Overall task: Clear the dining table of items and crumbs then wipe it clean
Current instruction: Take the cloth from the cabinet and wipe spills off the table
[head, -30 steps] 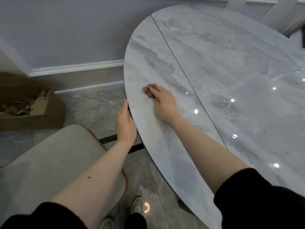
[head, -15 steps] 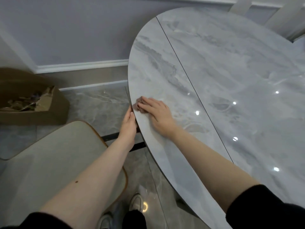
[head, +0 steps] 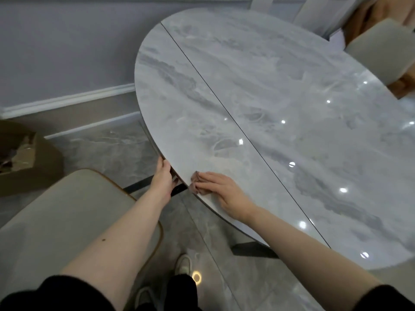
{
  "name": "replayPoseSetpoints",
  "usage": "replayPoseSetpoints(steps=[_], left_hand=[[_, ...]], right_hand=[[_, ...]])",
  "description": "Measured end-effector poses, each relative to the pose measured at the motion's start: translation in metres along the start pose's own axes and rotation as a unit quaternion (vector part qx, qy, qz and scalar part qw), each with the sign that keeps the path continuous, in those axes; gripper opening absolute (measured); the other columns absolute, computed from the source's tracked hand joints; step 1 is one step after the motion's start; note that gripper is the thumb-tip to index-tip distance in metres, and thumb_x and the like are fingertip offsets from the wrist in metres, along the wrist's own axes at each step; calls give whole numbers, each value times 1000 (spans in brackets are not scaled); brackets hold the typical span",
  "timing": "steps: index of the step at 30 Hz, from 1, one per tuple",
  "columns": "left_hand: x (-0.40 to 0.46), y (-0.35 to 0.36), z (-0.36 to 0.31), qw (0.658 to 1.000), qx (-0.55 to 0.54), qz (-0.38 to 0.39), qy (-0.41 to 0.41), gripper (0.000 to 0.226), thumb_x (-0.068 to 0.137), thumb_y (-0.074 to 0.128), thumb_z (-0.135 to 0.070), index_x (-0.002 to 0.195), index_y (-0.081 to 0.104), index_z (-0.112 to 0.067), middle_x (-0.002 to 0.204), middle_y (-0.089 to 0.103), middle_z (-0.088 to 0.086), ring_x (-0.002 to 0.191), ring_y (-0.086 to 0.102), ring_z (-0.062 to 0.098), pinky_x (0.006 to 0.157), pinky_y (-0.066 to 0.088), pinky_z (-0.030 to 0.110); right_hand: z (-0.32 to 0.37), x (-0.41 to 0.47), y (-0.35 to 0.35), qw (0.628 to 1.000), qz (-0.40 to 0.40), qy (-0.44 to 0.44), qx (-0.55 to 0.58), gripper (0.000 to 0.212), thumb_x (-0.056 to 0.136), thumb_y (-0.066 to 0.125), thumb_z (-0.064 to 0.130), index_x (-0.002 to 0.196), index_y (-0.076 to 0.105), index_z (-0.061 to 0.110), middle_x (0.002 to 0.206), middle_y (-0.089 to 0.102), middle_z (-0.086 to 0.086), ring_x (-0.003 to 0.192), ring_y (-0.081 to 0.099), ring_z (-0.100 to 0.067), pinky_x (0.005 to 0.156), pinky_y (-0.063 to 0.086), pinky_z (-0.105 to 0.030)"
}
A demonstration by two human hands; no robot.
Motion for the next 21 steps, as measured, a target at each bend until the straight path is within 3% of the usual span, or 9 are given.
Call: replayPoseSetpoints(steps=[3, 5, 6, 8, 11, 15, 17, 21], left_hand=[[2, -2, 2, 1000, 23, -5, -1, 42, 101, 32, -34, 143, 30, -39, 137, 53, -1, 123, 52, 24, 100, 46, 40], [4, -4, 4, 1000, 26, -3, -2, 43, 101, 33, -35, 143, 28, -39, 139, 51, -2, 124, 51, 22, 105, 42, 41], [4, -4, 3, 1000, 25, -5, -1, 43, 101, 32, -34, 144, 28, -39, 140, 50, -3, 124, 51, 22, 106, 41, 41], [4, -4, 3, 1000, 24, -5, 4, 42, 102, 31, -31, 144, 27, -38, 139, 50, -4, 124, 51, 22, 107, 40, 42], [4, -4, 1, 999, 38, 3, 9, 43, 102, 32, -31, 144, 28, -37, 138, 51, 0, 124, 51, 24, 108, 40, 43], [5, -8, 1, 999, 45, 7, 3, 41, 102, 30, -28, 142, 31, -36, 129, 58, 1, 118, 55, 26, 107, 40, 44], [4, -8, 0, 999, 47, 13, 3, 41, 103, 27, -25, 143, 31, -34, 121, 59, 1, 112, 57, 26, 107, 40, 45], [2, -10, 4, 997, 75, 10, -2, 42, 103, 28, -22, 143, 30, -36, 129, 56, 0, 117, 56, 26, 106, 41, 45]], right_hand=[[-12, -11, -50, 991, -118, 63, 25, 42, 82, 37, -6, 112, 66, -3, 124, 55, -5, 115, 51, -14, 104, 31, -10], [-23, -9, -79, 975, -204, 92, 7, 40, 80, 36, -11, 105, 67, -7, 108, 59, 0, 100, 54, -13, 93, 30, 1], [-33, -5, -86, 968, -225, 114, -7, 39, 82, 34, -7, 102, 68, -5, 102, 59, 4, 94, 56, -16, 88, 33, -1], [-67, 6, -80, 952, -227, 199, -48, 39, 83, 31, 9, 100, 66, 7, 97, 60, 5, 89, 58, -25, 79, 42, -18], [-91, 25, -49, 941, -189, 257, -114, 48, 75, 33, 13, 111, 65, 17, 112, 62, 2, 98, 57, -29, 83, 48, -36], [-28, 60, -12, 975, -153, 137, -81, 48, 70, 41, 5, 107, 68, 17, 116, 65, 0, 98, 61, -27, 82, 50, -38], [1, 56, 5, 987, -120, 85, -68, 46, 74, 40, 10, 110, 69, 17, 122, 64, -4, 104, 62, -28, 86, 49, -38], [11, 19, 23, 992, -74, 72, -70, 42, 84, 47, 12, 121, 64, 23, 135, 56, -3, 121, 53, -26, 98, 39, -39]])
Point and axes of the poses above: each hand's wrist, its own x-axis towards the middle knuckle, its own y-axis out of the palm, z = x × y, the point moved 9 cm from there along x, towards the middle knuckle
